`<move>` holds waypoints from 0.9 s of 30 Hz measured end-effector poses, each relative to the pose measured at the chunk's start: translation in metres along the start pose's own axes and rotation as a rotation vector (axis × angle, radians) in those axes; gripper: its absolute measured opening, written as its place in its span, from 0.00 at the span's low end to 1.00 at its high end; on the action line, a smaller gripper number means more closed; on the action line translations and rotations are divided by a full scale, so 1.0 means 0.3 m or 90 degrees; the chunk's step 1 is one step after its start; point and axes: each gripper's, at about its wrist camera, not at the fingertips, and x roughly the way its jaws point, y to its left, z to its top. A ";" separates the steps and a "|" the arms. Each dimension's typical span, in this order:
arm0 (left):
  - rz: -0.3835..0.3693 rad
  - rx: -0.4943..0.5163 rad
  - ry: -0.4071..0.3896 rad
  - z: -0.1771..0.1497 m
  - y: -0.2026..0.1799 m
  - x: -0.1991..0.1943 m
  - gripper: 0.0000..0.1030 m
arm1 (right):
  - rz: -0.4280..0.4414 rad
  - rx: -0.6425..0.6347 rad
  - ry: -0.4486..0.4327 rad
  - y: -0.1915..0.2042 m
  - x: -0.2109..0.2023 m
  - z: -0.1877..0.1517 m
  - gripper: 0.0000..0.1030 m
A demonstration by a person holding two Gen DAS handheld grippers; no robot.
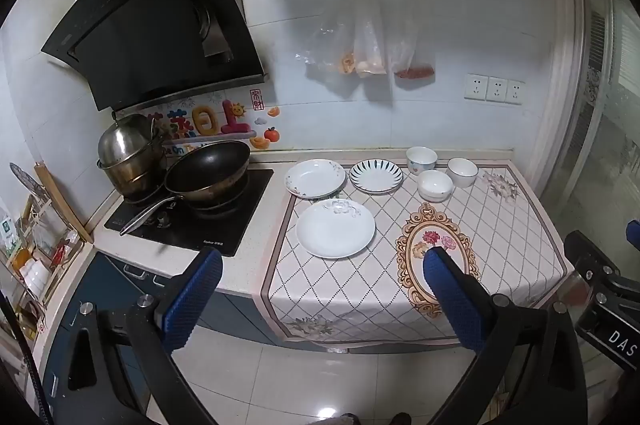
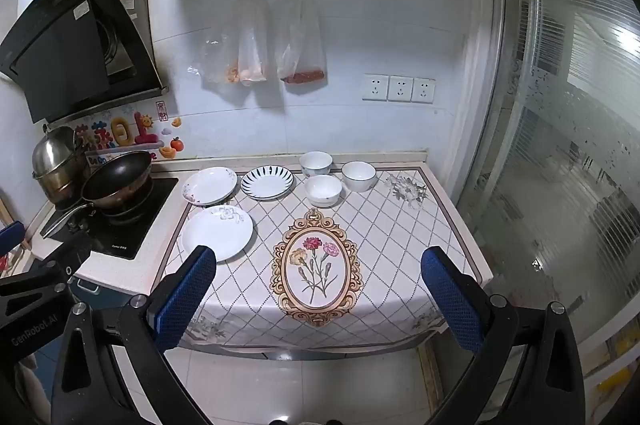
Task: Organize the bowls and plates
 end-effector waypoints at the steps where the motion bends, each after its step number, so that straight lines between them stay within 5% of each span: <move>1: -0.002 -0.001 0.001 0.000 0.000 0.000 1.00 | 0.001 0.000 0.001 -0.001 0.000 -0.001 1.00; 27: -0.001 0.000 0.002 0.000 0.000 0.001 1.00 | 0.002 0.001 0.008 -0.012 0.016 -0.002 1.00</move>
